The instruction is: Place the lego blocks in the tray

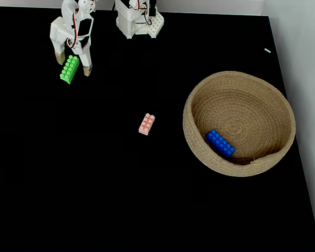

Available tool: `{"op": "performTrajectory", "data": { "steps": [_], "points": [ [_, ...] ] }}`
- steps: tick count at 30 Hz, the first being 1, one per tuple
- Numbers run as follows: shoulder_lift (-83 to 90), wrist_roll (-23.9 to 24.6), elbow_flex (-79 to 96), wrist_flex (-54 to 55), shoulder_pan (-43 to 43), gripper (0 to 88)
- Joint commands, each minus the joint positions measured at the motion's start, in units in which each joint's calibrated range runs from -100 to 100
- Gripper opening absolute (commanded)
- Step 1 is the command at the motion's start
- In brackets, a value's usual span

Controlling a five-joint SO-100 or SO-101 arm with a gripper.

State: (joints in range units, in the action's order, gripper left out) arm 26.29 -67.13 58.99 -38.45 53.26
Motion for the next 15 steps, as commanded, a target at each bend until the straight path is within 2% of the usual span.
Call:
{"op": "performTrajectory", "data": {
  "steps": [1, 15],
  "points": [
    [0.1, -0.5, 0.6, 1.8, 0.6, 25.3],
    [-2.5, -1.5, 7.4, 9.7, 1.5, 14.8]
  ]
}}
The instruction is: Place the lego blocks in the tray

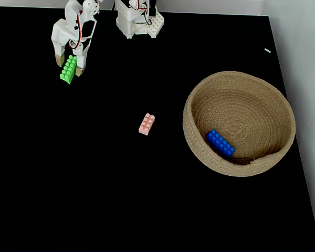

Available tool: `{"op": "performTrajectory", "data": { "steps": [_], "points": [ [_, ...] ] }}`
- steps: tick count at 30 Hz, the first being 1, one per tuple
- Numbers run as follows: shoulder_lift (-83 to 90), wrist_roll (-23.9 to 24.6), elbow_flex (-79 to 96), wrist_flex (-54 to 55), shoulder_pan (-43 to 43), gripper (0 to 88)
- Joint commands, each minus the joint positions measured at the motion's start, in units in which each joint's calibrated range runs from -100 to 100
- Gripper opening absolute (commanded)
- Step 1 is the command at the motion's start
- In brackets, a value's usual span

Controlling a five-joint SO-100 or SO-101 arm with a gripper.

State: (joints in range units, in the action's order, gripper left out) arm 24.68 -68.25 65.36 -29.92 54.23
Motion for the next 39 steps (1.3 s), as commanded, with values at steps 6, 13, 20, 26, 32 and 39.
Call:
{"op": "performTrajectory", "data": {
  "steps": [6, 13, 20, 26, 32, 39],
  "points": [
    [-3.0, 0.1, 3.5, 5.5, -0.2, 0.2],
    [-1.2, 1.8, 2.0, 6.1, -3.6, 0.0],
    [2.7, 5.0, -18.3, -3.2, -15.7, 0.0],
    [-1.3, 12.2, -47.7, -16.4, -31.7, 0.0],
    [-6.9, 18.5, -68.1, -21.4, -49.4, 0.0],
    [-14.1, 19.4, -73.0, -17.4, -66.8, 0.0]
  ]
}}
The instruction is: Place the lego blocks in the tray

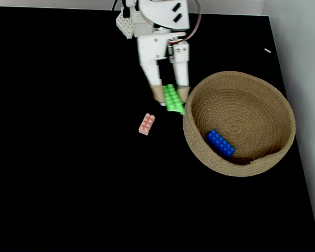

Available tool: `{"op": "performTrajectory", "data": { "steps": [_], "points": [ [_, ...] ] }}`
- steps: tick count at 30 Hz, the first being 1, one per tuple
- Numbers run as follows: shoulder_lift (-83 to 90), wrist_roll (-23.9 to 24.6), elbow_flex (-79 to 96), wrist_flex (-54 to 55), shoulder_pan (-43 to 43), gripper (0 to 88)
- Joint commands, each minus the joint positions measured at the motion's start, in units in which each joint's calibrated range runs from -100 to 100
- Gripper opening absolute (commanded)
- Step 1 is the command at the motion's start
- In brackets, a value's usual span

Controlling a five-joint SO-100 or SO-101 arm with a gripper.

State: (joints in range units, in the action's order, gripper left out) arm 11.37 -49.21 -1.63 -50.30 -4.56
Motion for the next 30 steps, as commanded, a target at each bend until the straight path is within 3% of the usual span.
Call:
{"op": "performTrajectory", "data": {
  "steps": [1, 10, 11, 13, 16, 25, 30],
  "points": [
    [-1.8, 0.2, -6.0, 3.6, -10.0, 0.0],
    [-7.2, 2.3, -2.8, 4.9, -20.9, 0.1],
    [-7.3, 2.4, -1.9, 4.9, -21.2, 5.1],
    [-7.4, 2.8, -0.3, 4.9, -21.4, 23.4],
    [-7.0, 3.3, 0.7, 4.9, -21.3, 28.7],
    [-4.3, 3.0, 0.5, 3.6, -15.3, 30.6],
    [0.5, 4.0, 4.9, 0.2, -4.3, 29.4]
  ]
}}
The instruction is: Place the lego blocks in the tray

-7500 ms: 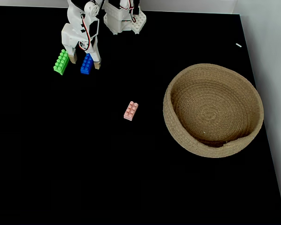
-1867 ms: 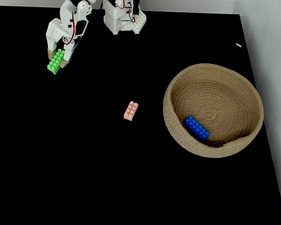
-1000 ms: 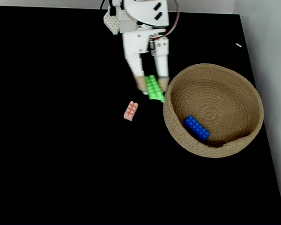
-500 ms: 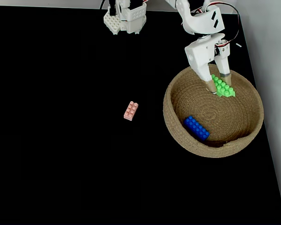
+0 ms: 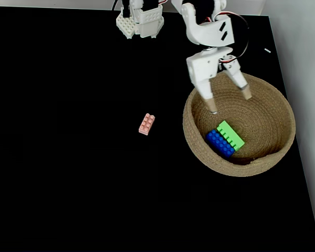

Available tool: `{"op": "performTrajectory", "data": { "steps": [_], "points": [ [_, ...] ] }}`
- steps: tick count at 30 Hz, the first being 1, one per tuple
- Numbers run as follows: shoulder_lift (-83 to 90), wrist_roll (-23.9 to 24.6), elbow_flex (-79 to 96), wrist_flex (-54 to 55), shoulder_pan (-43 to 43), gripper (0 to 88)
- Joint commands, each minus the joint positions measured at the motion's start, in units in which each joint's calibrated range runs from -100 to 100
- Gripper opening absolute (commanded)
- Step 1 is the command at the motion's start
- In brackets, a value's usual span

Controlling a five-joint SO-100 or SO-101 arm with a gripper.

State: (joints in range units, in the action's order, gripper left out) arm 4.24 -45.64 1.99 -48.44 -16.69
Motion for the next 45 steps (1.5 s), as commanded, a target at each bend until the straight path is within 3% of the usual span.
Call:
{"op": "performTrajectory", "data": {
  "steps": [1, 8, 14, 30, 45],
  "points": [
    [8.4, 0.3, 2.9, -1.7, 10.8, 29.4],
    [9.4, -1.0, 16.1, -1.4, 28.8, 29.3],
    [5.5, 0.0, 21.8, 0.3, 34.7, 29.1],
    [3.2, 4.8, 20.6, -3.9, 27.7, 28.9],
    [-2.3, 6.0, 18.7, -4.9, 24.4, 28.5]
  ]
}}
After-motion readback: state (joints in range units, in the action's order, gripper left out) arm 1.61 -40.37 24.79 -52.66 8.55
